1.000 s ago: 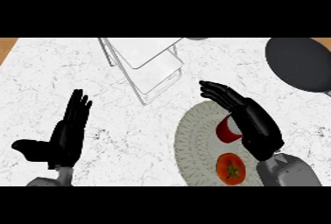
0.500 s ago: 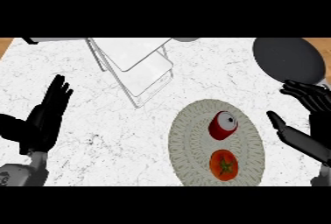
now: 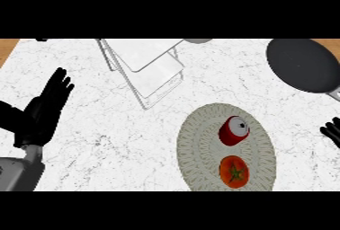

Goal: Pick the tomato from the placemat and place it in the tiered shelf

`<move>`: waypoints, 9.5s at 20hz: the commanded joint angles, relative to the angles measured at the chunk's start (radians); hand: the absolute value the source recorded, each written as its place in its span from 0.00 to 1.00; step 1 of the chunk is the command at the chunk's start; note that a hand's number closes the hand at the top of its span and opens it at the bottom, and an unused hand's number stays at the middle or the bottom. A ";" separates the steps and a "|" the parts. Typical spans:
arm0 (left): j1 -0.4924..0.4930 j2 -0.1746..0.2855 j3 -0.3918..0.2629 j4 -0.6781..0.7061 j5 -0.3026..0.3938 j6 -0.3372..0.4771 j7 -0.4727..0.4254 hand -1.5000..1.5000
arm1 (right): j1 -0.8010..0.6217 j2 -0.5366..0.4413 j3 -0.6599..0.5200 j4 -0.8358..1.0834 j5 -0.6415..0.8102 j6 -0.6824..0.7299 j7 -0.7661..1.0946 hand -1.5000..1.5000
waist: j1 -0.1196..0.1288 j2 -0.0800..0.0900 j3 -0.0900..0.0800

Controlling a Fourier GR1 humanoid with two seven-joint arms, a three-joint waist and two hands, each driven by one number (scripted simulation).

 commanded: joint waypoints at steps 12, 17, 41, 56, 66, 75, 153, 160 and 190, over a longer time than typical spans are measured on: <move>-0.046 -0.031 -0.027 0.011 -0.019 -0.011 0.021 0.50 | 0.076 -0.423 0.070 -0.322 0.582 0.101 0.626 0.00 | 0.039 0.011 -0.006; -0.102 -0.010 -0.015 0.032 -0.025 -0.024 0.053 0.50 | -0.039 -0.461 0.222 -0.299 0.620 0.066 0.789 0.00 | 0.049 0.011 -0.005; -0.085 -0.054 0.017 0.056 -0.045 -0.058 0.050 0.50 | -0.420 -0.205 0.903 0.031 1.030 0.182 1.299 0.00 | 0.036 0.005 0.000; -0.071 -0.070 0.100 0.050 -0.077 -0.103 0.049 0.50 | -0.341 0.032 0.861 0.309 1.246 0.114 1.113 0.00 | 0.033 0.007 0.001; -0.091 -0.143 0.113 0.071 -0.153 -0.111 0.047 0.50 | -0.290 0.093 0.764 0.441 1.245 0.077 0.949 1.00 | 0.030 0.007 0.001; 0.031 -0.198 0.098 0.001 -0.198 -0.119 0.006 0.50 | -0.287 0.018 0.721 0.495 1.324 0.003 0.784 1.00 | 0.034 0.006 0.001; -0.068 -0.186 0.192 0.024 -0.197 -0.208 0.088 0.50 | -1.339 0.341 0.289 1.047 0.998 -0.432 0.898 0.00 | 0.041 0.008 0.001; -0.078 -0.185 0.210 0.035 -0.212 -0.219 0.088 0.50 | -1.391 0.342 0.204 1.141 1.007 -0.569 0.693 0.00 | 0.044 0.010 0.001; -0.073 -0.216 0.230 0.015 -0.242 -0.224 0.134 0.50 | -0.889 -0.097 -0.275 0.400 0.201 0.179 0.533 0.00 | 0.026 0.004 0.001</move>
